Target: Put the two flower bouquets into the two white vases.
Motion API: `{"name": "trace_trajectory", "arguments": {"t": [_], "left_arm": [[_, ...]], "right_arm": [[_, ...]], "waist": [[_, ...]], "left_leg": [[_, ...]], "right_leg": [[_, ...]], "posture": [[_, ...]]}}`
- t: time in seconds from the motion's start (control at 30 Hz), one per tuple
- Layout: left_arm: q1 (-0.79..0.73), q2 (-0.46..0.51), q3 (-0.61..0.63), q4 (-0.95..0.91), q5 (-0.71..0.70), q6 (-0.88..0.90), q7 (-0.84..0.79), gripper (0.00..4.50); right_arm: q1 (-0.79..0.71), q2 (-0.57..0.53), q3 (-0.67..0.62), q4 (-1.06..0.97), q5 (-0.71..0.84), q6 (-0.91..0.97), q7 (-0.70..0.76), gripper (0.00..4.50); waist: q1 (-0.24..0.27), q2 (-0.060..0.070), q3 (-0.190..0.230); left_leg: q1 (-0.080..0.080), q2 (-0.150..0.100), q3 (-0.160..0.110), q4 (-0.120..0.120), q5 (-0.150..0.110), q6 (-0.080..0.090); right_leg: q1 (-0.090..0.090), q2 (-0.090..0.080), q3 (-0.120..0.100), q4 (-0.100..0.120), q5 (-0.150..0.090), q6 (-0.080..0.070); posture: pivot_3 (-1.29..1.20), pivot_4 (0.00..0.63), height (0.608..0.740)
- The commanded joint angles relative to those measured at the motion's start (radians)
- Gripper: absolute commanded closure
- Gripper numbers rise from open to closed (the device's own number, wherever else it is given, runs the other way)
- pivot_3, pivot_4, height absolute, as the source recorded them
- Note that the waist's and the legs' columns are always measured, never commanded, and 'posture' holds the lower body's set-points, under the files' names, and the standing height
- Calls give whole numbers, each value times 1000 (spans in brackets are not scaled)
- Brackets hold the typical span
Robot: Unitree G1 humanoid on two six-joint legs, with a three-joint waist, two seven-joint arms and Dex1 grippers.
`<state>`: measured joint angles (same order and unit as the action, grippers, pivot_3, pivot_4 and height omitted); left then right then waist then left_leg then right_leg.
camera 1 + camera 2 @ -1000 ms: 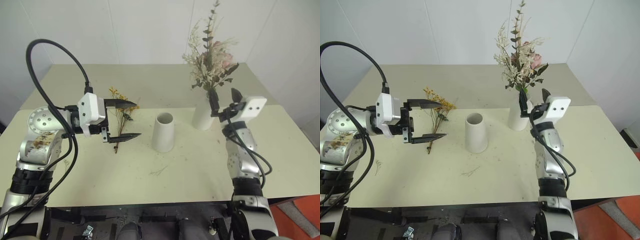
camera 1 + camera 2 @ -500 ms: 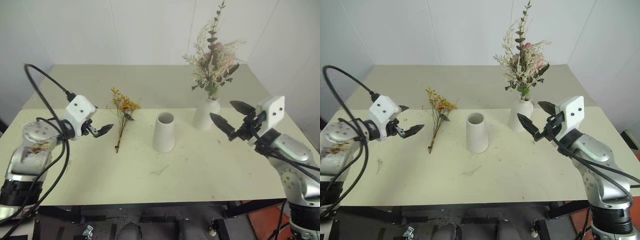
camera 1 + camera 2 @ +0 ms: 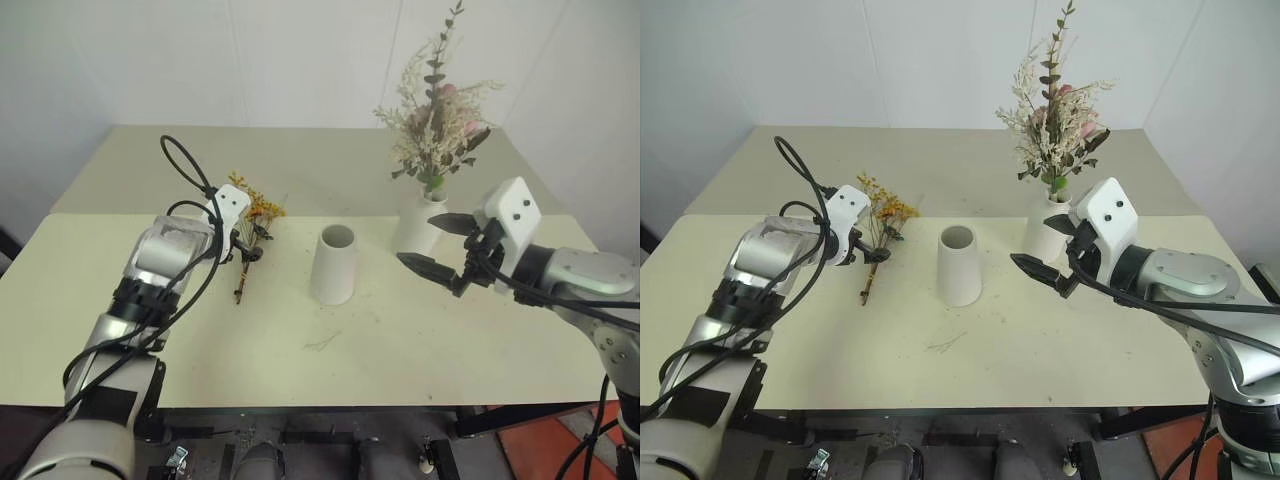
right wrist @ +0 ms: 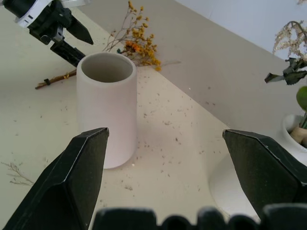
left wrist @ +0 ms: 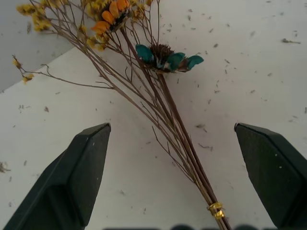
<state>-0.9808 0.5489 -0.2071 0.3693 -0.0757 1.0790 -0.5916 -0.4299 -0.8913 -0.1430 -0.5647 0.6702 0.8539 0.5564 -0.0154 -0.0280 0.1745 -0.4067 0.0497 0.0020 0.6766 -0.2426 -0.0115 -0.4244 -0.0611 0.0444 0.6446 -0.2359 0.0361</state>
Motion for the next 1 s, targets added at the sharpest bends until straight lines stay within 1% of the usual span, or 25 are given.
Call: {"name": "trace_trajectory", "arguments": {"t": [0.03, 0.2, 0.23, 0.27, 0.37, 0.4, 0.5, 0.53, 0.63, 0.67, 0.77, 0.83, 0.97, 1.0], "left_arm": [[-52, -27, -10, 110, 22, -21, 4, 0], [-108, -76, -15, 265, 37, -49, 11, 0], [-115, -82, -15, 286, 39, -56, 10, 401], [-121, -88, -14, 306, 42, -63, 11, 622], [-138, -102, -5, 349, 51, -88, 17, 1534], [-143, -105, -2, 359, 53, -94, 18, 1906], [-153, -113, 3, 380, 61, -116, 22, 2852], [-154, -115, 0, 383, 66, -124, 24, 3252], [-155, -118, -3, 386, 76, -142, 30, 4206], [-154, -118, -2, 386, 78, -146, 32, 4464], [-127, -127, 78, 342, 75, -265, 155, 4464], [-116, -148, 201, 311, 33, -409, 277, 4464], [-171, -183, 427, 322, -73, -604, 450, 4464], [-192, -193, 485, 314, -119, -610, 474, 4464]], "right_arm": [[-5, -17, -53, -60, 3, 7, -8, 22], [-1, -24, -79, -90, 7, 13, -8, 22], [1, -24, -83, -94, 5, 12, -8, 0], [5, -24, -86, -97, 3, 12, -10, 0], [16, -23, -90, -103, -4, 12, -17, 0], [18, -22, -90, -104, -6, 11, -18, 0], [21, -22, -87, -103, -10, 8, -22, 0], [21, -20, -85, -101, -13, 7, -25, 0], [21, -19, -74, -96, -24, 2, -27, 0], [21, -18, -72, -96, -27, 1, -27, 0], [25, -11, -72, -99, -34, -3, -28, 0], [29, -6, -75, -101, -39, -6, -33, 0], [50, 2, -87, -104, -57, -31, -33, 0], [60, 3, -95, -105, -60, -45, -27, 0]], "waist": [[-1, 0, 0], [2, 0, 0], [3, 0, 0], [4, 0, 0], [4, 0, 0], [3, 0, 0], [3, 0, 0], [2, 0, 0], [1, 0, 0], [1, 0, 0], [1, 0, 0], [2, 0, 0], [6, -1, 1], [7, -1, 1]], "left_leg": [[0, 0, 0, 0, 0, 0], [0, 0, 0, 0, 0, 0], [0, 0, 0, 0, 0, 0], [0, 0, 0, 0, 0, 0], [0, 0, 0, 0, 0, 0], [0, 0, 0, 0, 0, 0], [1, 0, 0, 0, 0, 0], [1, 0, 0, 0, 0, 0], [1, 0, 0, 0, 0, 0], [1, 0, 0, 0, 0, 0], [0, 0, 0, 0, 0, 0], [0, 0, 0, 0, 0, 0], [-1, 0, 0, 1, 0, 0], [-2, 0, 0, 1, 0, 0]], "right_leg": [[0, 0, 0, 0, 0, 0], [0, 0, 0, 1, 0, 0], [0, 0, 0, 1, 0, 0], [1, 0, 0, 0, 0, 0], [1, 0, 0, 0, 0, 0], [1, 0, 0, 0, 0, 0], [1, 0, 0, 1, 0, 0], [1, 0, 0, 1, 0, 0], [1, 0, 0, 1, 0, 0], [1, 0, 0, 1, 0, 0], [0, 0, 0, 1, 0, 0], [0, 0, 0, 1, 0, 0], [0, -1, 0, 1, 0, 0], [0, -1, 0, 0, 1, 0]], "posture": [[0, 150, 740], [0, 150, 740], [0, 150, 740], [0, 150, 740], [0, 150, 740], [0, 150, 740], [0, 150, 740], [0, 150, 740], [0, 150, 740], [0, 150, 740], [0, 150, 740], [0, 150, 740], [0, 150, 740], [0, 150, 740]]}}
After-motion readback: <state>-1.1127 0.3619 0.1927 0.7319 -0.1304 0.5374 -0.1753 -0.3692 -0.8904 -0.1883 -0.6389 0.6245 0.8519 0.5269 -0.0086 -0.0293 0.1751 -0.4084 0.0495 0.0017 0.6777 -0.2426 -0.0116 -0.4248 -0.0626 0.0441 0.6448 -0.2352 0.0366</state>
